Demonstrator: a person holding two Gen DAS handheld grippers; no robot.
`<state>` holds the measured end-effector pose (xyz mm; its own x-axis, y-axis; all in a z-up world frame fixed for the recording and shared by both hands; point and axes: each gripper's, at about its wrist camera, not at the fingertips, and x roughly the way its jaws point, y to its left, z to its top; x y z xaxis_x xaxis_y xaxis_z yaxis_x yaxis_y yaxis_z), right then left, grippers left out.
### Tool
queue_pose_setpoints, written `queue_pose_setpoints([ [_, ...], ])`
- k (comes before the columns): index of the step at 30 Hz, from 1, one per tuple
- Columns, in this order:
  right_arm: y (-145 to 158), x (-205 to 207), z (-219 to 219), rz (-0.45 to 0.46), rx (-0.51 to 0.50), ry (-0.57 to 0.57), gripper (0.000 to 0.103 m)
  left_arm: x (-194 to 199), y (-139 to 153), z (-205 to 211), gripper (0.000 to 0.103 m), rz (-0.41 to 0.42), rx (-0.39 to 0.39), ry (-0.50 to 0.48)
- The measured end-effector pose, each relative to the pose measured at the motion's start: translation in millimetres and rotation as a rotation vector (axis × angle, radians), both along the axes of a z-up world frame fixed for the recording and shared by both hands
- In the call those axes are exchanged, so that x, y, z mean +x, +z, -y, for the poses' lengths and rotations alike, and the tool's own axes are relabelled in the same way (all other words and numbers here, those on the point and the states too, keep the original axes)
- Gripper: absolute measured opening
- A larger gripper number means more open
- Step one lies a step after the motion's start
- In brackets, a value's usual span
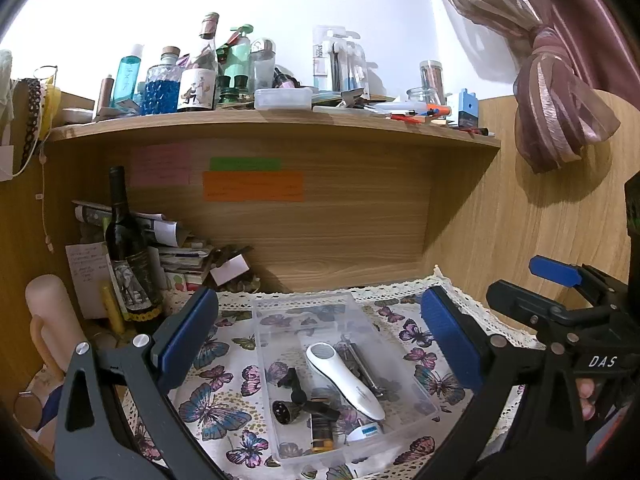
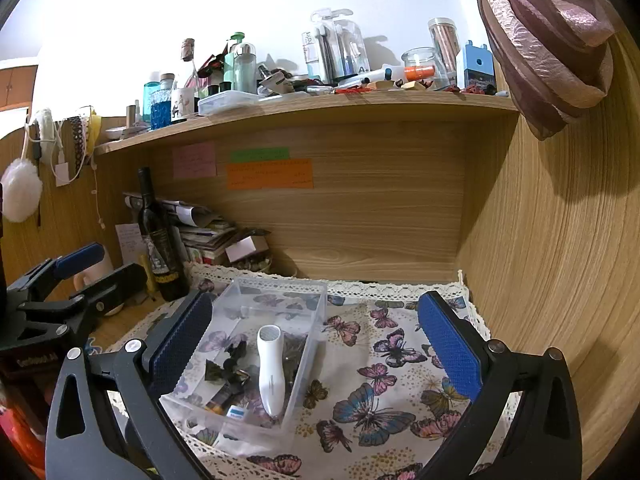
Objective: Organize rigid objects
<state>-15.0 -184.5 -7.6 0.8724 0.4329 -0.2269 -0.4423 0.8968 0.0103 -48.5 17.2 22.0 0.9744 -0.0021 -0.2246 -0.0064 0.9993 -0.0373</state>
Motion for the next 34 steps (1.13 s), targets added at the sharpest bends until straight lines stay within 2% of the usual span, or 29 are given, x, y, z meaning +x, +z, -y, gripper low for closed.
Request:
queue_pose_setpoints([
  [34,0.1,1.6,-1.4,-0.001,-0.007,0.005,0.103,3.8,-3.3,0.8,0.103,-0.018,-0.022,-0.009],
])
